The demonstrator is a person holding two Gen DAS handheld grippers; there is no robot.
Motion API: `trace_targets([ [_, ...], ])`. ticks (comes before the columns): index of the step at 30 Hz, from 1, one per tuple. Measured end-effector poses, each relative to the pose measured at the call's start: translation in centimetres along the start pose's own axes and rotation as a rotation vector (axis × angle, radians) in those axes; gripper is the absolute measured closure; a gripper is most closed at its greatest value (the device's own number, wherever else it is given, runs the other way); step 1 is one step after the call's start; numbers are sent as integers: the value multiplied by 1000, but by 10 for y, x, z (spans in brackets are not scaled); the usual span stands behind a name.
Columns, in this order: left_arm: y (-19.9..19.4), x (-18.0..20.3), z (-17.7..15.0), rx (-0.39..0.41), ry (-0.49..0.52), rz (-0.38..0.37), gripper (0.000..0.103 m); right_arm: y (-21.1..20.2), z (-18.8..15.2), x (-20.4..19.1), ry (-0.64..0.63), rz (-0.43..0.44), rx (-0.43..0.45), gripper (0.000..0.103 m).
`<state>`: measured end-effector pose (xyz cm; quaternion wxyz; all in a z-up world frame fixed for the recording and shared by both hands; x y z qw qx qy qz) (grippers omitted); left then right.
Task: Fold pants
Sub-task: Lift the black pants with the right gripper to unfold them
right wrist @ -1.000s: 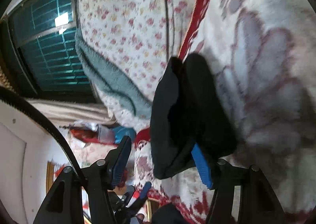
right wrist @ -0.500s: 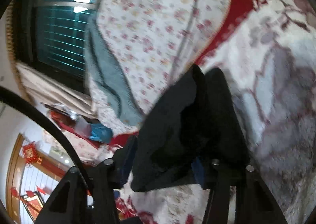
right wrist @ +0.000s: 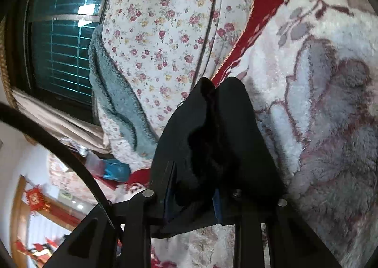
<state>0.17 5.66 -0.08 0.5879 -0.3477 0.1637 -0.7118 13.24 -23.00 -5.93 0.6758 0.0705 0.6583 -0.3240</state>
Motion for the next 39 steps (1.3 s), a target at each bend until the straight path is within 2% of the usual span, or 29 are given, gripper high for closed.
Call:
trace_targets([
  [4,-1,1,1,11,7,6,16,2,2,-4,-5,-35,-17,78],
  [6,-2,0,1,15,-5,-2,16,4,2,-17,-90,-118,-38,87],
  [10,-2,-5,1,9,-25,13,16,3,-5,-55,-294,-257,-42,91],
  [12,-3,-9,1,9,-50,11,16,1,-6,-81,-388,-268,-38,92],
  [18,-2,-29,-2,-9,-154,-18,16,-16,1,-198,-664,-296,-48,92],
  [21,-2,-36,-4,-18,-198,-23,16,-25,4,-273,-832,-359,-61,93],
  [24,-3,-40,-5,-18,-216,-30,16,-40,5,-359,-1038,-462,-42,93],
  [27,-1,-42,-6,-31,-229,-30,16,-58,11,-441,-1230,-599,5,93],
  [29,1,-44,-7,-45,-239,-36,16,-76,22,-488,-1324,-708,80,93],
  [31,1,-45,-7,-45,-242,-44,16,-100,36,-526,-1364,-782,176,93],
  [35,1,-46,-8,-53,-249,-48,16,-152,42,-581,-1432,-806,316,93],
  [39,1,-47,-8,-56,-252,-46,16,-174,51,-598,-1436,-872,411,93],
])
Point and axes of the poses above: each gripper's, at about its wrist camera, not at the fingertips, and y roughly the way its jaws point, x to its right, z to its top, the point moved 1 cm from there along y, roughly the way its jaws point, and after that the axes turned 11 degrees about y, right-handed, at the moved point
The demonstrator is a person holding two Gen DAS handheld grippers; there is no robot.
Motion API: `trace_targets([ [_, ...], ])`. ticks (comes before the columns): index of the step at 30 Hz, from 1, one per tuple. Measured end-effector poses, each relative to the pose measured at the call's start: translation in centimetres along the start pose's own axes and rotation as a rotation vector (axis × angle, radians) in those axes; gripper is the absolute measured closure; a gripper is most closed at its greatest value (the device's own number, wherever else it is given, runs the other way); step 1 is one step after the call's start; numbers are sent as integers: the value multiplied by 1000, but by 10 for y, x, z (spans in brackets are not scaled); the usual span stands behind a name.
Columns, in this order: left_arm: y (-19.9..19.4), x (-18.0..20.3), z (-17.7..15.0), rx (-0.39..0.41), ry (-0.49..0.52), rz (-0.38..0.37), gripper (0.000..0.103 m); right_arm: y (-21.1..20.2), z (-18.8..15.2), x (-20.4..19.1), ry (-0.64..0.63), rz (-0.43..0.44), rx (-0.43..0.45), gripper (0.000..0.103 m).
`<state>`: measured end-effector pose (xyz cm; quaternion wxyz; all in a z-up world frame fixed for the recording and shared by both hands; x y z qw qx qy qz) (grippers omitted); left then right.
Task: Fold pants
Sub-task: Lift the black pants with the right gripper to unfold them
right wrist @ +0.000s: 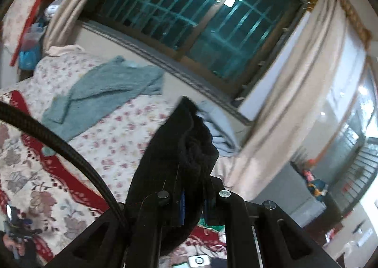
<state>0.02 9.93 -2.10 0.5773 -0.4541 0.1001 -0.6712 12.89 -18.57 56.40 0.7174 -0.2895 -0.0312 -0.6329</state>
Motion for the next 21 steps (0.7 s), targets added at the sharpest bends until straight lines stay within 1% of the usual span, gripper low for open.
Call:
trace_targets([
  [3,0,-2,1,2,-8,-2,16,9,-2,15,45,-43,-10,93],
  [6,1,-3,1,-2,-16,-5,16,21,-14,29,95,-66,-19,93],
  [9,0,-3,1,5,-18,-10,16,26,-20,38,145,-52,-8,94],
  [12,-10,-5,0,45,-33,-11,16,22,-12,27,173,8,14,93],
  [14,-24,-11,-2,103,-61,7,16,27,-6,3,169,67,14,93],
  [17,-59,-27,-10,231,-138,95,16,36,-2,-45,140,138,2,93],
  [19,-85,-42,-21,321,-204,148,16,47,-3,-95,121,224,-18,93],
  [21,-109,-58,-34,395,-276,223,16,56,-11,-144,95,291,-40,93],
])
Point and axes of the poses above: each gripper's, at about its wrist camera, not at the fingertips, and y roughly the way its jaws point, x to its right, z to its top, the point moved 1 cm from there along y, roughly the way its jaws point, and after that the axes turned 11 degrees about y, right-handed, at the moved point
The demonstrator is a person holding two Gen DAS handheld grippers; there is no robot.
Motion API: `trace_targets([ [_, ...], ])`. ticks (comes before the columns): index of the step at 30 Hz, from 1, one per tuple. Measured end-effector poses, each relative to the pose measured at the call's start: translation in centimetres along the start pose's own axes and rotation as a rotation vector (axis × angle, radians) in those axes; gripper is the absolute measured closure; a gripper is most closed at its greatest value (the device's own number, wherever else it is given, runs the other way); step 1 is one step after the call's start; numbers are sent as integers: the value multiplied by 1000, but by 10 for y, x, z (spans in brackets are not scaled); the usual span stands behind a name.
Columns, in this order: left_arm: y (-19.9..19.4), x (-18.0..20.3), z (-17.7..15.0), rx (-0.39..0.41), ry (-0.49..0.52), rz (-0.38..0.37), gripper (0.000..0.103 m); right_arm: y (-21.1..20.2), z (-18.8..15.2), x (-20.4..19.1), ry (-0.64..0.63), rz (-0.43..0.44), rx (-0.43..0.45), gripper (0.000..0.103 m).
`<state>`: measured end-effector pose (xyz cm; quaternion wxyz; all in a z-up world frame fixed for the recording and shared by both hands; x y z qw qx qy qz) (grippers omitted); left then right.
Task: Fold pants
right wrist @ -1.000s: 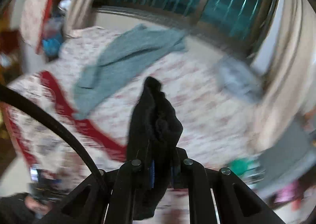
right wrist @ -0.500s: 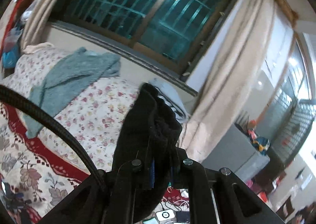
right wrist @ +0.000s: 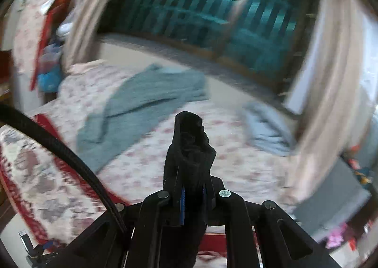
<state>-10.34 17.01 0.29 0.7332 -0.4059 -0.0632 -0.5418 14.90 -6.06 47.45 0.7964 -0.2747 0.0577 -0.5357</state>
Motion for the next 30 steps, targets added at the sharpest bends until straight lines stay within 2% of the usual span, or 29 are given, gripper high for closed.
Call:
trace_targets([
  [3,-26,-28,-4,69,-80,91,16,38,-26,-79,-52,135,-60,93],
  [7,-36,-44,-11,78,-130,104,16,92,-82,-191,-141,308,-174,93],
  [11,-36,-50,-13,66,-150,101,16,141,-141,-282,-186,405,-289,93],
  [16,-40,-63,-10,68,-200,130,16,177,-212,-374,-233,481,-369,93],
  [17,-44,-69,-11,75,-218,148,16,182,-220,-386,-235,507,-387,92],
  [19,-54,-84,-12,85,-261,181,16,192,-243,-412,-245,568,-471,84],
  [20,-58,-91,-13,86,-283,196,16,192,-255,-425,-255,613,-523,76],
  [23,-72,-121,-14,91,-339,246,16,187,-266,-444,-306,672,-531,65],
  [27,-82,-158,-15,83,-420,316,16,179,-256,-428,-239,748,-514,56],
  [30,-92,-174,-14,94,-454,348,16,177,-243,-400,-138,791,-495,55],
])
Point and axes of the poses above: each gripper's, at about its wrist camera, not at the fingertips, and y roughly the way its jaws point, x to its right, z to its top, the point moved 1 cm from there along y, roughly the way its jaws point, and after that the axes turned 11 degrees about y, right-handed, at the moved point
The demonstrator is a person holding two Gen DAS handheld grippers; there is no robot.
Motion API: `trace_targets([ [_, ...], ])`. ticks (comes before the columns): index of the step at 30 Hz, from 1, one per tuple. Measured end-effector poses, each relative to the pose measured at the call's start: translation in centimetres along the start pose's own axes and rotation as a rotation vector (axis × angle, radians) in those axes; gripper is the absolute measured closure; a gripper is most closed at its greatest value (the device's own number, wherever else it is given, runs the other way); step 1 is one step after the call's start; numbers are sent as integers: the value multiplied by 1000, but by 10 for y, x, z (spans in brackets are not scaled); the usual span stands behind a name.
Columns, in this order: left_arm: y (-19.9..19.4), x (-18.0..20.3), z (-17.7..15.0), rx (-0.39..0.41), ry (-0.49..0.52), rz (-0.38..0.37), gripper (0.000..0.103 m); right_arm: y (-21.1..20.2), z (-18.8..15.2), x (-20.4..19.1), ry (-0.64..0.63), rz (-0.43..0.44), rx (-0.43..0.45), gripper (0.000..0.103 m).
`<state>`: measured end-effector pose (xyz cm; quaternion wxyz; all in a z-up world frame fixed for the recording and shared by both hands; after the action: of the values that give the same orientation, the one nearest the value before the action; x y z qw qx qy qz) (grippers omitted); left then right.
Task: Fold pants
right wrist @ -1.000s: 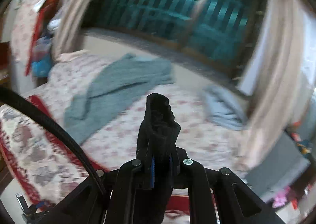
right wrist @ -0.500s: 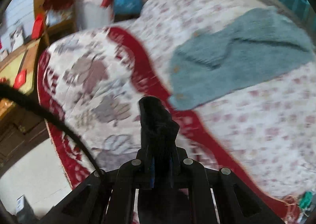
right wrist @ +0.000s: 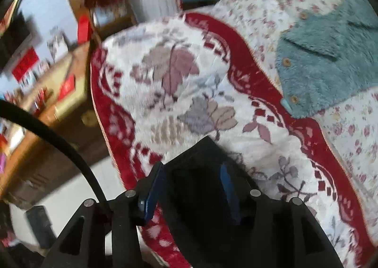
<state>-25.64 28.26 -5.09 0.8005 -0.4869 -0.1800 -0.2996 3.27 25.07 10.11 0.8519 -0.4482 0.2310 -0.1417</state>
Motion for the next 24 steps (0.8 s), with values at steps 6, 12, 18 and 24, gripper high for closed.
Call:
trace_targets([
  [6,5,20,25,-57,132,-167,16,-68,-19,44,108,0,153,55],
  [12,69,67,29,-426,172,-574,16,-150,-139,115,172,-47,311,55],
  [18,100,82,19,-506,80,-648,16,-184,-300,190,271,-187,332,55],
  [24,100,94,15,-511,70,-679,16,-214,-392,240,597,-59,490,55],
])
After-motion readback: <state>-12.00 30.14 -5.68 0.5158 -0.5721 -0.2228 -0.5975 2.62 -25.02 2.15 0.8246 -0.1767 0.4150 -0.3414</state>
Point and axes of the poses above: each gripper's, at about its wrist camera, not at the fingertips, and y roughly the way its jaws point, x to its right, z to its top, the point moved 1 cm from there along y, roughly the way its jaws point, and after that the axes turned 11 degrees about y, right-handed, at the moved point
